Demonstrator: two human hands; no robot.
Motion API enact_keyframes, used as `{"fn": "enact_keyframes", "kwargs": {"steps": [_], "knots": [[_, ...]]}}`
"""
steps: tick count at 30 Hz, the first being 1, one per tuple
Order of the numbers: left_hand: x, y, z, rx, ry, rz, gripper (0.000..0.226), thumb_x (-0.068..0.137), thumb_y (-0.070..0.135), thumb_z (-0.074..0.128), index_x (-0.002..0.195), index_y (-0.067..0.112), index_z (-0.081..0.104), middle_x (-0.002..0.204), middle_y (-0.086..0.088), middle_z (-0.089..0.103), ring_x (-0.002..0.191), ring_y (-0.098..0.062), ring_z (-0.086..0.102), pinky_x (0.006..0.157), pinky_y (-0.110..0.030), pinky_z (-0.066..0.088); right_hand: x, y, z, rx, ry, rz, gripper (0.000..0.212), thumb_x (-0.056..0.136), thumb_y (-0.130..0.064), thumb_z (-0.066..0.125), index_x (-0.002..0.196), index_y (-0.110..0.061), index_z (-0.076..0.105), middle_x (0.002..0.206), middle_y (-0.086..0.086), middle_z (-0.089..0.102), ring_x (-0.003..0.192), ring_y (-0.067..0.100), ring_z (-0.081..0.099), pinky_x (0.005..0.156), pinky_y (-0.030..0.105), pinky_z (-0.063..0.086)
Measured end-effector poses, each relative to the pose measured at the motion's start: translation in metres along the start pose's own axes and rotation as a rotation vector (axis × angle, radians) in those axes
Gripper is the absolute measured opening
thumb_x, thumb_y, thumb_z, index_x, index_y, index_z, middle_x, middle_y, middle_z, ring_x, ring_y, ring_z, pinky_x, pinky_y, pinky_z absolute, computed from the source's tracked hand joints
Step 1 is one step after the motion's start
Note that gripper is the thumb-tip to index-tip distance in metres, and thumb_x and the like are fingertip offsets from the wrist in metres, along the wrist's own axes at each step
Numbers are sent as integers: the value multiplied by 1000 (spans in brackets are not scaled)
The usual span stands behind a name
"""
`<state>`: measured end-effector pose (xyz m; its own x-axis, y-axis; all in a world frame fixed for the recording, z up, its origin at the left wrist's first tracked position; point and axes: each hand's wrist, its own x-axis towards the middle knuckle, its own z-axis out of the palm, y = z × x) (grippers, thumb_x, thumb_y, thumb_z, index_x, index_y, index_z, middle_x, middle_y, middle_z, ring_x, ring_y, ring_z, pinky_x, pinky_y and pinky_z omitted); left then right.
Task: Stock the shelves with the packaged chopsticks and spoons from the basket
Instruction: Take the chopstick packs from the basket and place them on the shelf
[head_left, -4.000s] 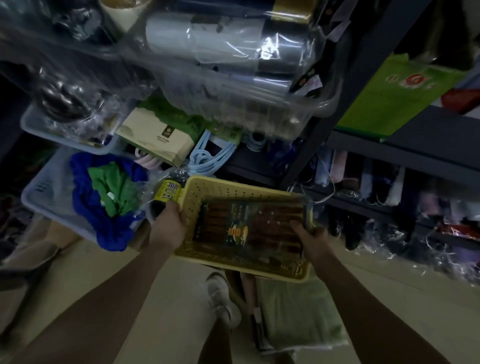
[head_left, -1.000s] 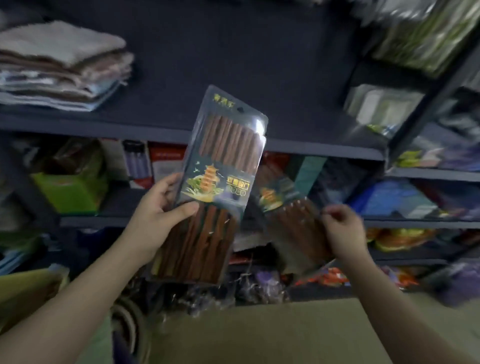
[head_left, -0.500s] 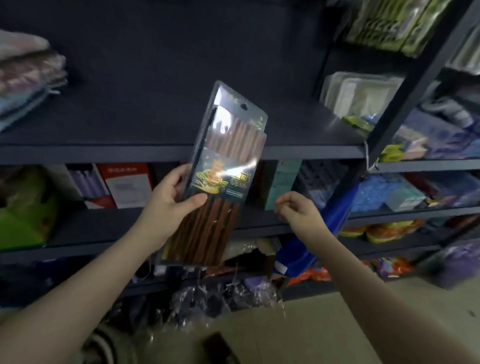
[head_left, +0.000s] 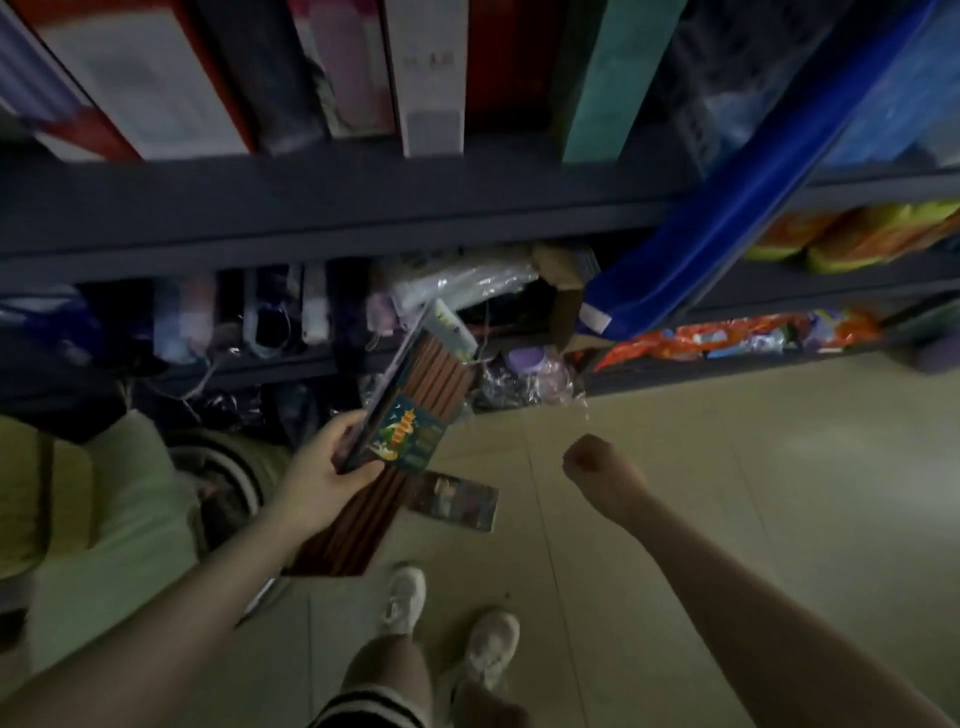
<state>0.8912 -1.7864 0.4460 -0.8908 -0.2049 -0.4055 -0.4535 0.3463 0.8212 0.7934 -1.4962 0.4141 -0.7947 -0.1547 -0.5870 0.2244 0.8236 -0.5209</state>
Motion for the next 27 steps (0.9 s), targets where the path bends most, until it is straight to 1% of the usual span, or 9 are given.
{"fn": "enact_keyframes", "kwargs": {"steps": [2,5,10,14,18,21,24,26,27], "knots": [[19,-46,14,19,7,-64,56,80,3,64,131,12,42,129,-2,48,125,-16,42,100,-26,34,27,31,41,-50,-38,7,14,86,-14,58,99,-11,63,94,8,60,91,24,58,77,27,42],[54,-124,39,51,23,-84,52,79,-3,63,126,12,45,120,-1,53,119,-17,48,94,-19,37,78,69,114,-158,-97,38,38,89,-23,56,124,-8,54,125,11,58,115,29,55,91,29,43],[125,-260,99,160,14,-86,50,81,0,62,126,15,47,120,3,55,116,-12,50,96,-27,38,187,140,251,-267,-147,23,53,89,-27,56,135,-7,42,141,13,45,128,31,42,102,35,39],[169,-349,145,212,76,-73,48,80,1,63,123,18,50,114,4,59,106,-11,54,93,-27,40,270,199,350,-376,-215,-15,85,82,-48,62,147,-13,20,157,7,18,143,28,19,115,42,26],[197,-406,164,244,114,-42,64,81,4,62,95,63,46,97,30,52,89,9,55,78,-4,36,325,245,417,-662,-221,-139,100,79,-59,58,151,-16,3,160,7,0,147,27,4,120,45,12],[210,-427,165,250,122,-38,65,82,5,62,90,67,44,88,37,53,86,19,53,81,-3,39,357,264,443,-749,-212,-200,128,62,-63,70,149,-13,-8,159,10,-6,147,30,0,119,50,12],[218,-432,165,277,128,25,56,82,8,63,93,59,45,95,35,46,93,15,52,84,-10,41,368,267,444,-828,-179,-321,136,55,-68,71,149,-12,-11,159,11,-1,144,34,10,117,50,16],[218,-429,164,293,120,73,59,81,8,64,102,60,46,98,32,49,94,18,51,89,-7,40,356,269,446,-888,-147,-409,134,53,-69,71,150,-8,1,155,15,17,136,37,29,111,50,26],[216,-427,163,300,104,69,56,81,7,64,110,52,47,101,28,52,99,11,53,93,-15,42,348,271,451,-887,-153,-404,132,51,-69,70,149,-7,9,150,19,29,129,39,39,106,52,33]]}}
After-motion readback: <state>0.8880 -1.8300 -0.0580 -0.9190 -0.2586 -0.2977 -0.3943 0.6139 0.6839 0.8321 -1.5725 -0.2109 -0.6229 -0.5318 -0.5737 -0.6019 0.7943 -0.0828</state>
